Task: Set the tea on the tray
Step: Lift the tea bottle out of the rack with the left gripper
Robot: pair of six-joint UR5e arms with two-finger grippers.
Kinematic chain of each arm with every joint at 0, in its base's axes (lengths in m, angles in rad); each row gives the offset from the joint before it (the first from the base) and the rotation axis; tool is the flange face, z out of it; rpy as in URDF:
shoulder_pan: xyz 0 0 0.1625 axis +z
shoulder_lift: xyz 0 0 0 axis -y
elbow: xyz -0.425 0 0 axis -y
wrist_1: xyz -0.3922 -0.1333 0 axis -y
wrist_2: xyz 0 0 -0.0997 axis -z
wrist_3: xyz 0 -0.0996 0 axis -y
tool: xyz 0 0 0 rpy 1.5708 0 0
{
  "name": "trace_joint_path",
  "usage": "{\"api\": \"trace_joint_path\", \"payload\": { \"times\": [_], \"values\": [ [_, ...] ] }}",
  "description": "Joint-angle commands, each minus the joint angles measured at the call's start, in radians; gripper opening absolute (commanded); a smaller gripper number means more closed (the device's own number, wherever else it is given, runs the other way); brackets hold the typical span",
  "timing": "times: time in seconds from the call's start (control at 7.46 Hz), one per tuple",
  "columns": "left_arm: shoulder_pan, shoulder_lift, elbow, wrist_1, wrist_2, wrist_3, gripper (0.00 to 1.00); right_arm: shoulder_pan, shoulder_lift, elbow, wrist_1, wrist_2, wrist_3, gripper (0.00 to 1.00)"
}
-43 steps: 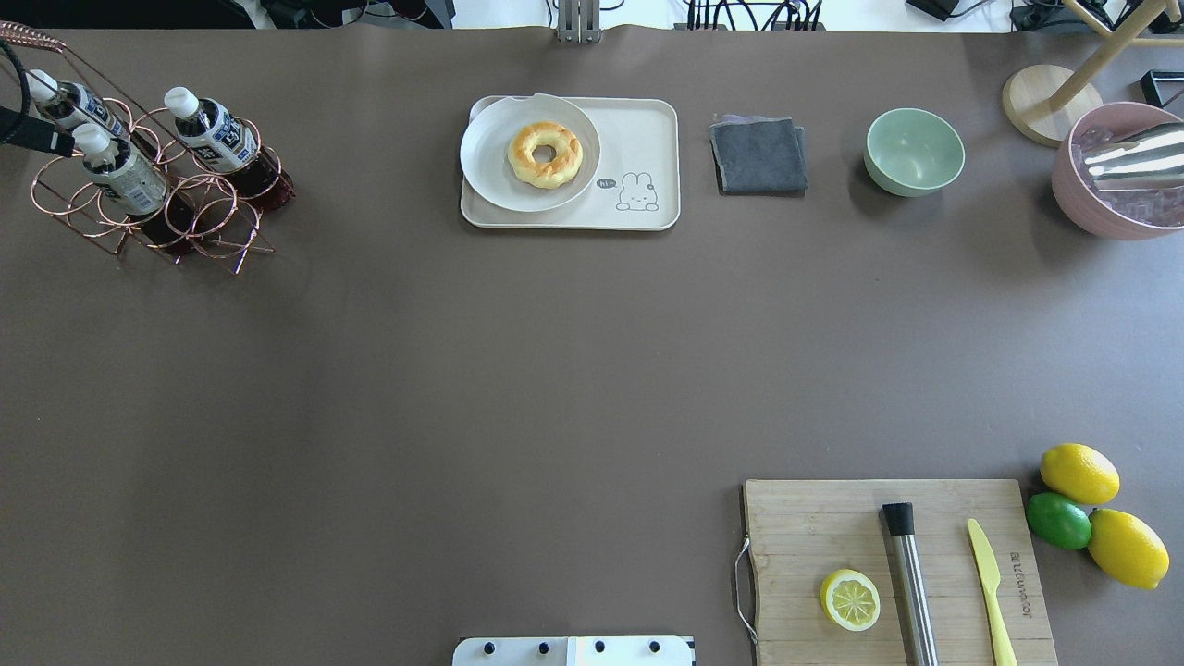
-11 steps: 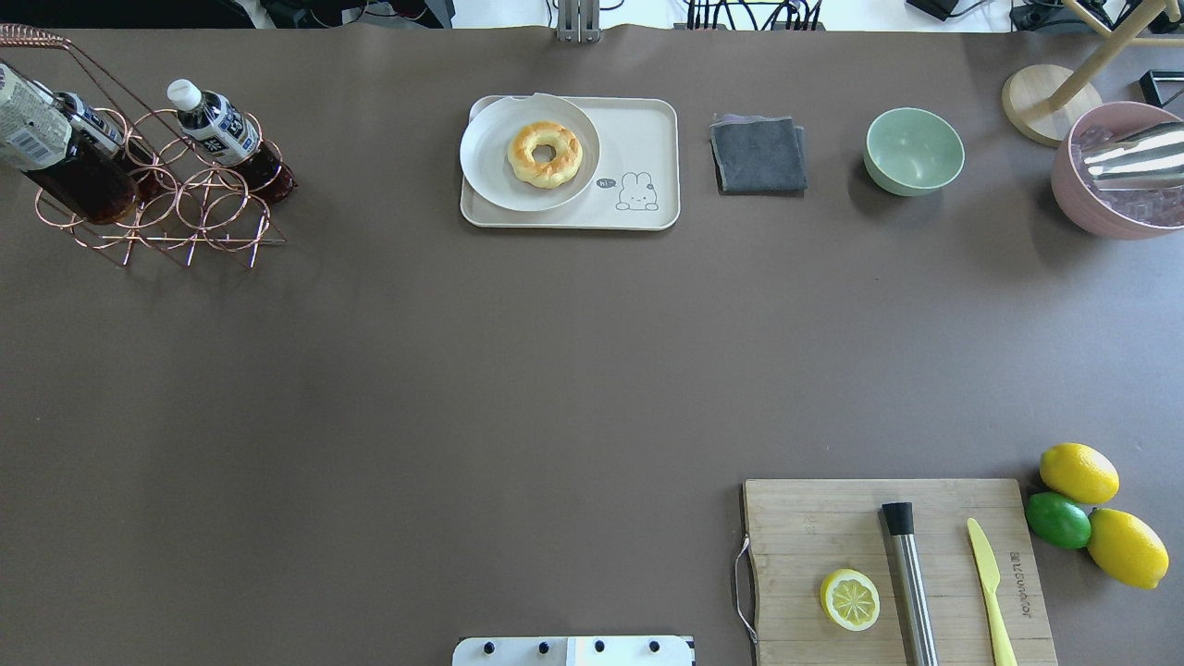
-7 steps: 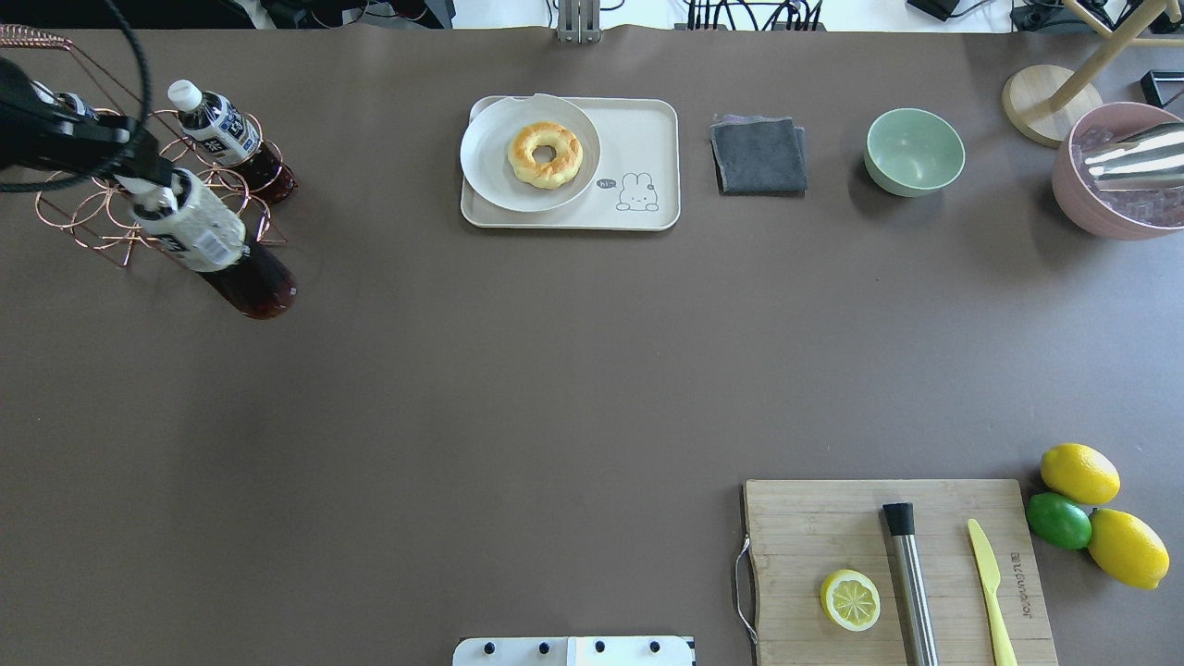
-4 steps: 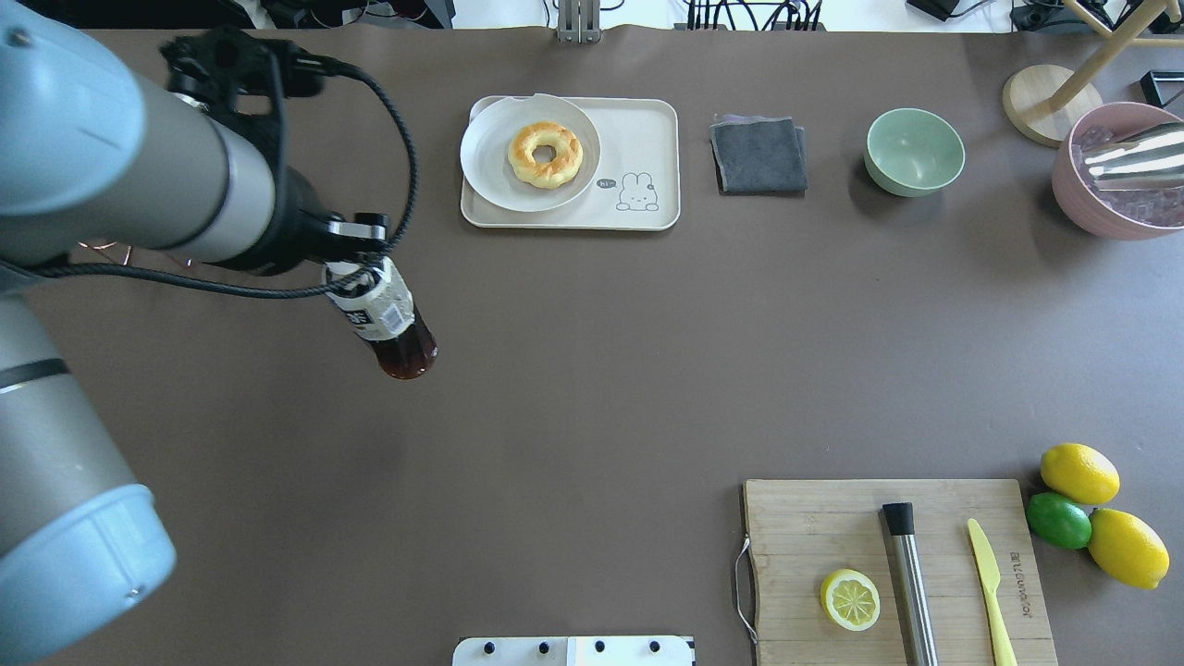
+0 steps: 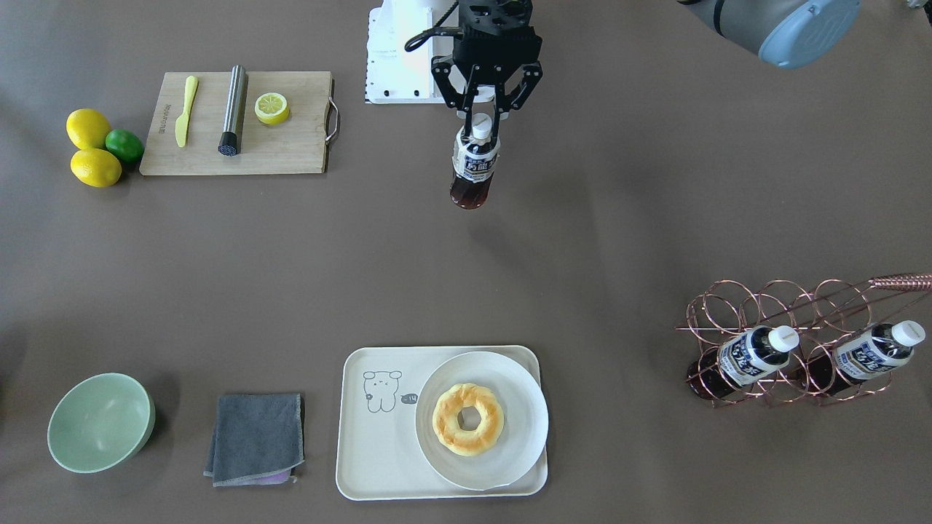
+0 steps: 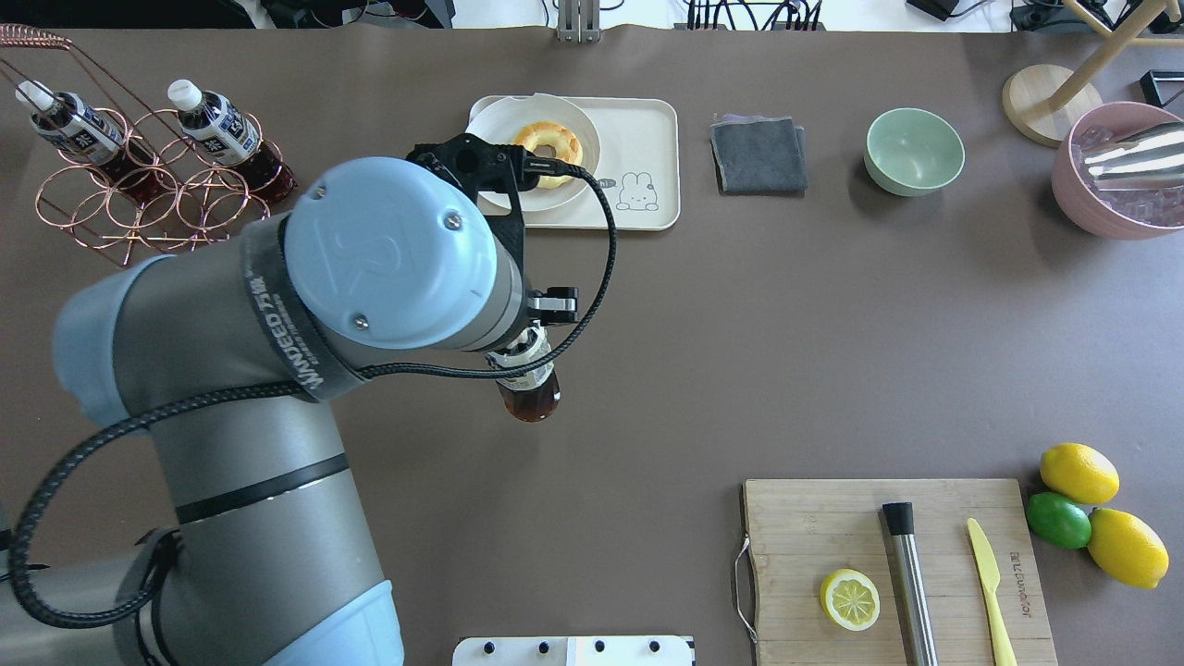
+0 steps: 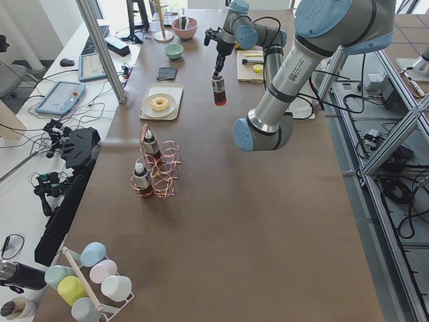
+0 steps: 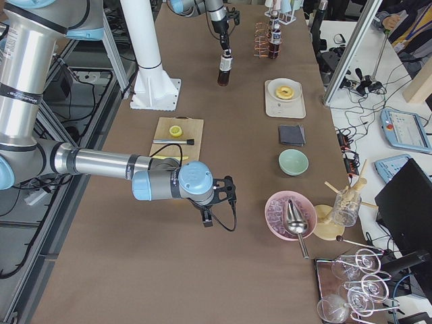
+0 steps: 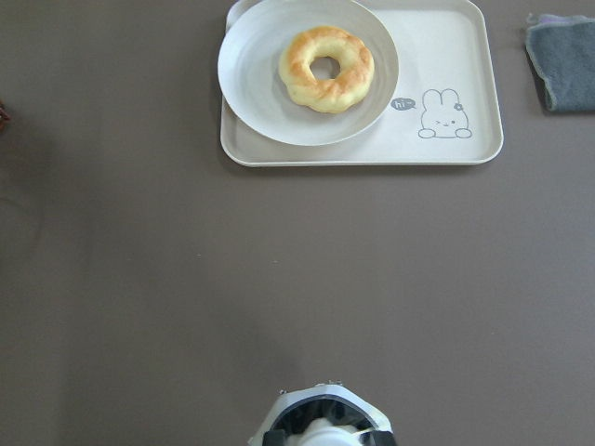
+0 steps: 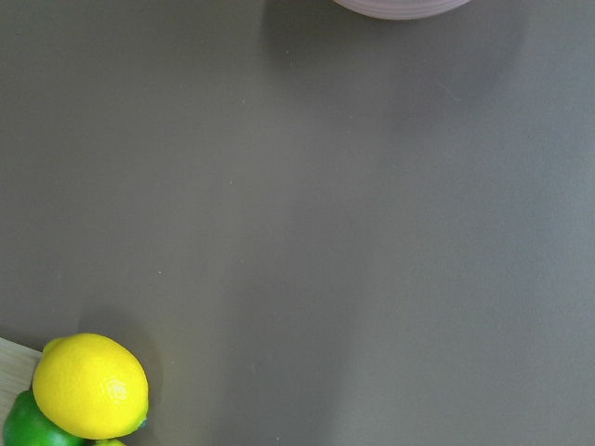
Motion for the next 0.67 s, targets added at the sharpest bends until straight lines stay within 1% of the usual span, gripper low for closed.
{"api": "trace_joint_path", "payload": {
  "times": [0.0,0.27,0.54],
  "values": [
    [0.051,-0.035,0.087,-0.059,0.040,-0.035,0.00,0.000,0.000,0.000,0.000,0.000,0.000,1.00],
    [0.070,-0.027,0.103,-0.094,0.040,-0.047,0.00,0.000,0.000,-0.001,0.000,0.000,0.000,1.00],
    [0.082,-0.026,0.103,-0.095,0.041,-0.047,0.00,0.000,0.000,-0.004,0.000,0.000,0.000,1.00]
  ]
}}
